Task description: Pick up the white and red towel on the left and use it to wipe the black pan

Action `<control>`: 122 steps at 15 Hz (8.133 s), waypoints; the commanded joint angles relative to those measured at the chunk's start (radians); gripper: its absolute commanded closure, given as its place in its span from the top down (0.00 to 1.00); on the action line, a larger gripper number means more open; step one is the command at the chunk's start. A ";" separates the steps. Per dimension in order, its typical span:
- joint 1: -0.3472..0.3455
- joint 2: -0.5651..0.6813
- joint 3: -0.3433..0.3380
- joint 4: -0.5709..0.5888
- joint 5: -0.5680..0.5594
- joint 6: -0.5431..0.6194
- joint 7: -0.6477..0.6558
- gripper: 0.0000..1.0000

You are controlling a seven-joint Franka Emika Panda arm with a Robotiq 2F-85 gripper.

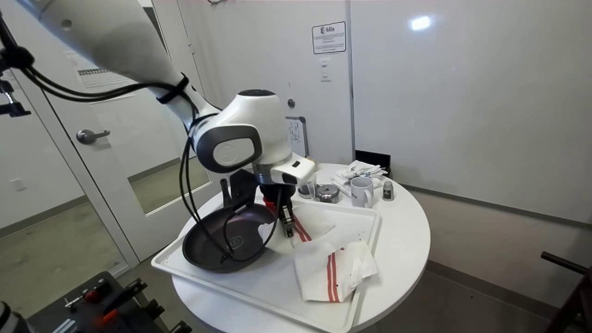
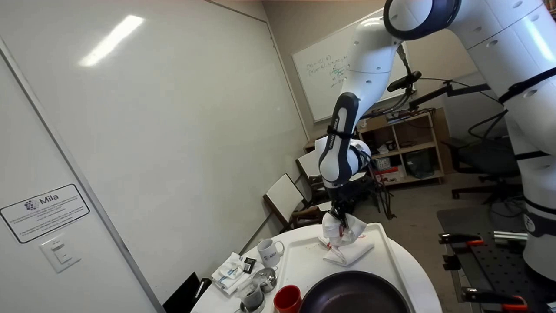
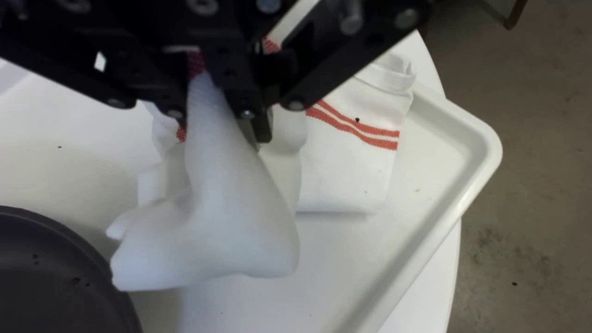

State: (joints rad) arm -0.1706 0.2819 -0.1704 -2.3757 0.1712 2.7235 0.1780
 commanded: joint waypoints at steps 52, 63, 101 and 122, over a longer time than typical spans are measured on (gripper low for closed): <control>0.221 0.323 0.251 0.269 -0.098 -0.439 -0.119 0.04; 0.246 0.329 0.075 0.235 -0.221 -0.326 0.031 0.04; 0.377 0.490 0.121 0.485 -0.277 -0.346 0.082 0.15; 0.359 0.541 0.200 0.502 -0.246 -0.373 -0.011 0.04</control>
State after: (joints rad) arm 0.2360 0.7797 0.0442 -1.8879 -0.0937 2.3493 0.1991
